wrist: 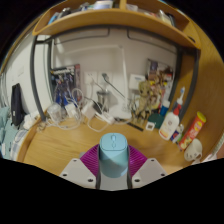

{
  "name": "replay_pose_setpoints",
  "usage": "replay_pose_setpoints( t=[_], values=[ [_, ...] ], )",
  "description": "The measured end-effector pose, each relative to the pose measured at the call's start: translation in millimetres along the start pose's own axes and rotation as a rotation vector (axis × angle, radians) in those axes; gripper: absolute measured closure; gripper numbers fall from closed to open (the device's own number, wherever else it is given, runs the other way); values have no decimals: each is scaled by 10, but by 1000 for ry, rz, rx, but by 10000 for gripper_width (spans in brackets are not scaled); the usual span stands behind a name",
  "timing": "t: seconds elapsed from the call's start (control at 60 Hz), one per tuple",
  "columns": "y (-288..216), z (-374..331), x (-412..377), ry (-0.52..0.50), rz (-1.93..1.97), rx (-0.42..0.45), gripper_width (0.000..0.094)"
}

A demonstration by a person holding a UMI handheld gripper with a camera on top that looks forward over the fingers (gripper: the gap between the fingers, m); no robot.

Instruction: Arrange mouse

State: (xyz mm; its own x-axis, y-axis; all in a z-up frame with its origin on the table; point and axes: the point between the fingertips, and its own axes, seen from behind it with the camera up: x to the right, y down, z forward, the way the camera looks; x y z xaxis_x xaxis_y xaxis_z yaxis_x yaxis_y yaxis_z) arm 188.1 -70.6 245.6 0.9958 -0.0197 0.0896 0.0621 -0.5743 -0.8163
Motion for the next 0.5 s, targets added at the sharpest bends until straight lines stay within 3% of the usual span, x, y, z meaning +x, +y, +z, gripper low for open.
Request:
replay_pose_setpoints(
  t=[0.233,0.433,0.5],
  values=[
    [909,470,110,-30,54,-179,571],
    [1324,618,9,-53,26,-256,552],
    [1327,631,14,-43,15,-235,530]
  ],
)
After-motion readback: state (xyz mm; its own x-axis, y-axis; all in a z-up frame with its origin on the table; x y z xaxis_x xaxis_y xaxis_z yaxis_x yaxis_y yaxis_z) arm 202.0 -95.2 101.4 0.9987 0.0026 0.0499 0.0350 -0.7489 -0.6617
